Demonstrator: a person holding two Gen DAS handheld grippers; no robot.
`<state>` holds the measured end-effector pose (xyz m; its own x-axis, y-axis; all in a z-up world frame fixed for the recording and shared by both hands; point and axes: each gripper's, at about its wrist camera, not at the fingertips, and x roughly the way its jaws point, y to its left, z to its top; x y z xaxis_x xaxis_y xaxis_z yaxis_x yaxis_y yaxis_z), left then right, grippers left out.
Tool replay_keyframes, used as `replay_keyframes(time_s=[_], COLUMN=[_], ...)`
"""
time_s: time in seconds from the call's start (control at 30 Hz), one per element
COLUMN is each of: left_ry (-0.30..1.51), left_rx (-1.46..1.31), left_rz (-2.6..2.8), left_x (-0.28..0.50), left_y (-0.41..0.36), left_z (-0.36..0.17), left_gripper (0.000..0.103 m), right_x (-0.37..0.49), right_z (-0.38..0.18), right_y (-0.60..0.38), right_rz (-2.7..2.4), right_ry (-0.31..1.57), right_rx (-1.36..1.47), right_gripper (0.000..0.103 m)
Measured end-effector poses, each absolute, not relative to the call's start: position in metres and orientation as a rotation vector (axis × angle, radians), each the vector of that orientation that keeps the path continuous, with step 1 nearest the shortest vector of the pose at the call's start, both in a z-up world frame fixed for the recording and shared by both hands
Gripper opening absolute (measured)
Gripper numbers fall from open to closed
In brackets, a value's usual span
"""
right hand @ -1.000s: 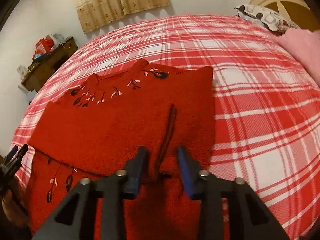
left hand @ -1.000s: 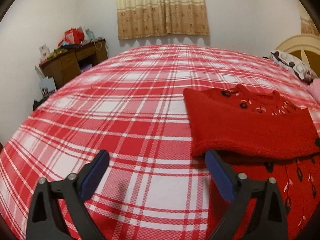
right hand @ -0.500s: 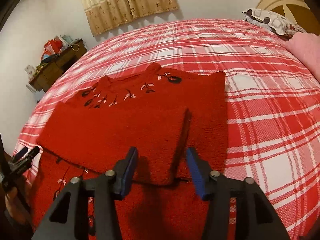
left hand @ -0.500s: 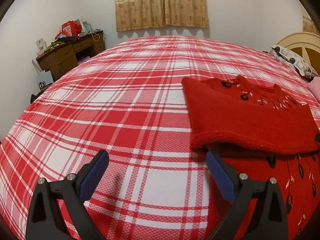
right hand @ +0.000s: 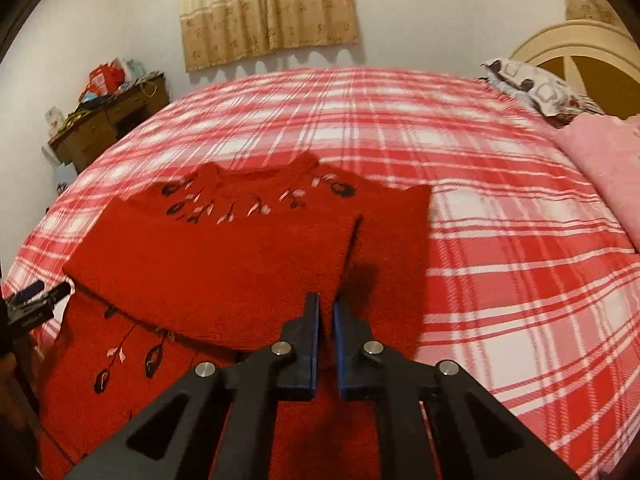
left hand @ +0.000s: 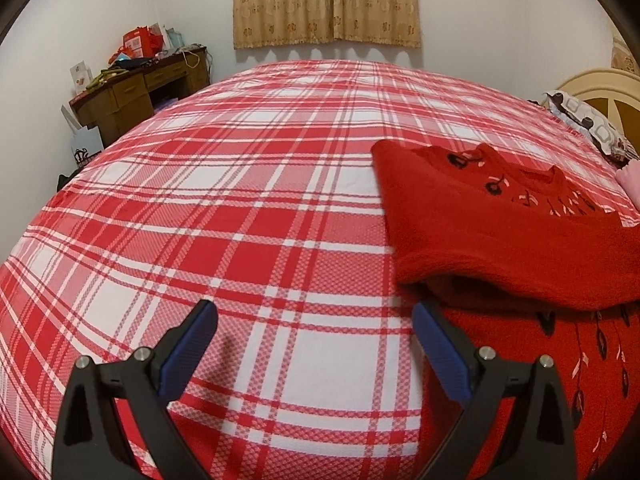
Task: Fold small clothes
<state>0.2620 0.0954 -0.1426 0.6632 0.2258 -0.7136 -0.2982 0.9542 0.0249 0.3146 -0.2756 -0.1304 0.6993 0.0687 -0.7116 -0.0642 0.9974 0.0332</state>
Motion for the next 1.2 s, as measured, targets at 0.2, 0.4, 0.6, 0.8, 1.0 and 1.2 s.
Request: replay_keyframes(time_s=[0.2,0.4,0.6,0.8,1.0,1.2], left_ry=[0.755,0.620,0.733,0.832,0.840,0.816], left_rx=[-0.075,-0.060,-0.017,0.022,-0.034,-0.070], left_rz=[0.301,0.247,0.320,0.326,0.295,0.260], left_x=[0.256,0.258,0.311,0.313,0.311,0.304], left_y=[0.090,0.076,0.079,0.087,0.093,0.093], left_z=[-0.135,-0.099,-0.118,-0.144,-0.148,-0.143], left_gripper=[0.100,0.103,0.103,0.103,0.103,0.103], right_x=[0.321,0.314,0.328,0.342,0.338,0.336], right_z=[-0.154,-0.132,-0.131,-0.169,-0.172,-0.173], right_y=[-0.283,-0.295,-0.264,-0.285,-0.285,-0.281], right_rz=[0.079,0.095,0.248,0.209,0.187,0.135], right_ry=[0.853,0.761,0.793,0.883,0.901,0.882], right_rx=[-0.044,0.076,0.070,0.145,0.090,0.083], right_gripper=[0.009,0.048,0.048,0.046,0.046,0.048])
